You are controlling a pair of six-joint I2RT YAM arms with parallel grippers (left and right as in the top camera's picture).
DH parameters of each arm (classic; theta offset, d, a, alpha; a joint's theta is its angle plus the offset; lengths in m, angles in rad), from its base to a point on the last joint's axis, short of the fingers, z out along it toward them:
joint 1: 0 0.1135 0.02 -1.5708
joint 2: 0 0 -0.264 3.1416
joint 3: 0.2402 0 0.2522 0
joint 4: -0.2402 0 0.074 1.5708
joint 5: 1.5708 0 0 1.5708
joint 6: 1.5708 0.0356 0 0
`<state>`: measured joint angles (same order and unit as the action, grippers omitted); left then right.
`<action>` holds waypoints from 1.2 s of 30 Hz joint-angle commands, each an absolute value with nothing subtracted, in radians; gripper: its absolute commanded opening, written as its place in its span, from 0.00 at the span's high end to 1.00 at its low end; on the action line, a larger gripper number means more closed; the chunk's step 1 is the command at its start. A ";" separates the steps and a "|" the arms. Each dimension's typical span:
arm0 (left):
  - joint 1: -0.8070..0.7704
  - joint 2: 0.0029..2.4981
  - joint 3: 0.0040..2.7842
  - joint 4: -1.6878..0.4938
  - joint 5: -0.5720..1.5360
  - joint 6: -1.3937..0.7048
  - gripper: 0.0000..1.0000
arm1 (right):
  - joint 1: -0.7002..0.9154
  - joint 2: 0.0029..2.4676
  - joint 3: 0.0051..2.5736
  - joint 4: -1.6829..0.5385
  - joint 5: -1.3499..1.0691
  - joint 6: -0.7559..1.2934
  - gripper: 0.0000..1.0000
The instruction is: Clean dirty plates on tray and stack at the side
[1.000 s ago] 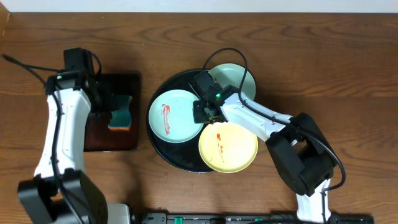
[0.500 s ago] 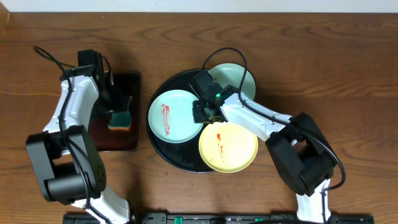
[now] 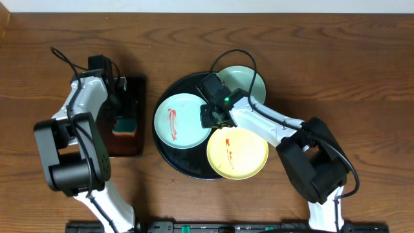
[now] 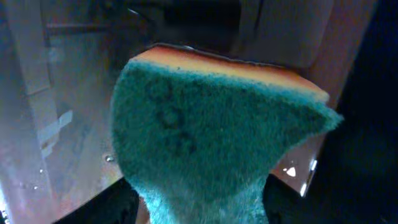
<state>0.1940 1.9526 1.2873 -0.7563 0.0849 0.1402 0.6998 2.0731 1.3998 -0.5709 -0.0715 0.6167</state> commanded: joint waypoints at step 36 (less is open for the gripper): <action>0.198 1.827 1.425 -0.945 0.060 0.054 0.92 | 0.697 2.115 1.406 -0.587 -0.061 0.579 0.99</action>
<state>0.1940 1.8256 1.4200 -0.9504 0.0807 0.0704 0.6991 2.0731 1.4014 -0.5739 -0.0742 0.6090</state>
